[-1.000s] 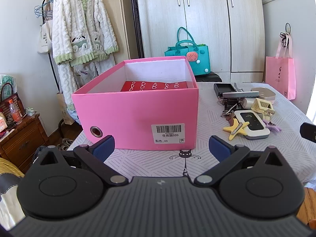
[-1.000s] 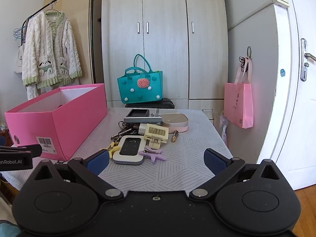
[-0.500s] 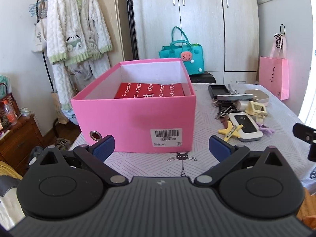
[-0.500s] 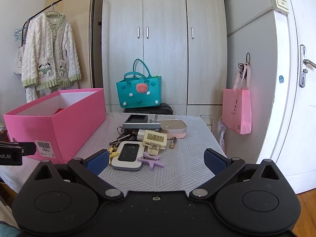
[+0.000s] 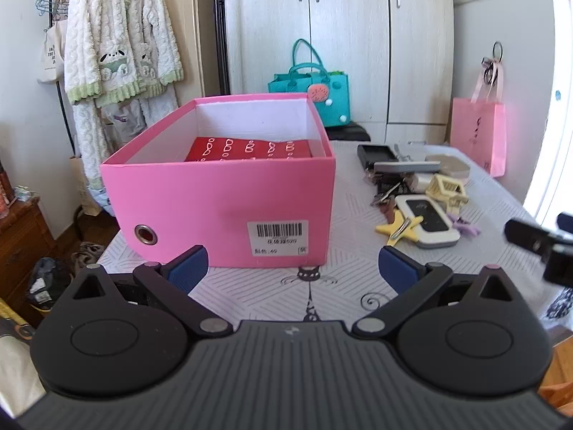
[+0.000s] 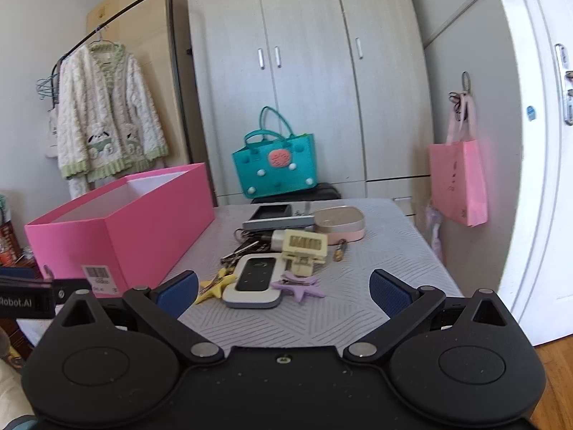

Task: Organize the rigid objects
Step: 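Move the right tool over the white Wi-Fi router and lower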

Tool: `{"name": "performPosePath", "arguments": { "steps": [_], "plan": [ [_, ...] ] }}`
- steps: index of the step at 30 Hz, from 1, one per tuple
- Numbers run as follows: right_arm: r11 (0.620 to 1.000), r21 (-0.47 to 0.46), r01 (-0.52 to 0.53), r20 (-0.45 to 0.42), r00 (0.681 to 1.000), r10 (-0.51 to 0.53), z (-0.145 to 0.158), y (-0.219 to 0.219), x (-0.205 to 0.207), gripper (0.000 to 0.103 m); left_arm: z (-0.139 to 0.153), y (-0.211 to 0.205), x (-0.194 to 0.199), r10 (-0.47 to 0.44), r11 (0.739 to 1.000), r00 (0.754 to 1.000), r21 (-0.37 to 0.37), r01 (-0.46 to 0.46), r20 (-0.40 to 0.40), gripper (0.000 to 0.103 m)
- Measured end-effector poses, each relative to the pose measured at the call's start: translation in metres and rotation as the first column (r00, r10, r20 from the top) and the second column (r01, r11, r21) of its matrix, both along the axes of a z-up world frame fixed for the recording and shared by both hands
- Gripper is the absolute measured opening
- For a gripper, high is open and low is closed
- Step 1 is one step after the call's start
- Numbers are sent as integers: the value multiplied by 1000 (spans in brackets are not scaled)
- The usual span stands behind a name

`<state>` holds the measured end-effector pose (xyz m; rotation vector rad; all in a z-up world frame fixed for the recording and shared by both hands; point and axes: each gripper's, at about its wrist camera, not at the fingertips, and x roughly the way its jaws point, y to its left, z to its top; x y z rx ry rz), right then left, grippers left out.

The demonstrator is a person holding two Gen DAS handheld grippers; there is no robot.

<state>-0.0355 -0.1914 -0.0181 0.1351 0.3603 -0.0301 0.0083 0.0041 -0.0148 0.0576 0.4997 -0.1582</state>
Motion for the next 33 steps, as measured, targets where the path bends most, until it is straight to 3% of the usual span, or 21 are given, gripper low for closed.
{"name": "performPosePath", "arguments": {
  "steps": [6, 13, 19, 24, 31, 33],
  "plan": [
    [992, 25, -122, -33, 992, 123, 3, -1, 14, 102, 16, 7, 7, -43, 999, 999, 23, 43, 12, 103],
    [970, 56, -237, -31, 970, 239, 19, -5, 33, 100, 60, 26, 24, -119, 986, 992, 125, 113, 46, 101],
    [962, 72, -264, -78, 960, 269, 21, -15, 64, 100, 90, 38, 52, -119, 959, 990, 267, 94, 80, 101],
    [973, 6, -230, -111, 967, 229, 22, -21, 96, 100, 99, 50, 96, -102, 938, 994, 335, 85, 34, 100],
    [970, -34, -240, -175, 957, 231, 28, -30, 149, 101, 95, 72, 158, -76, 960, 986, 258, 112, -146, 99],
    [967, -20, -255, -201, 948, 246, 28, -33, 164, 102, 89, 75, 173, -72, 957, 978, 262, 123, -198, 93]
  ]
}}
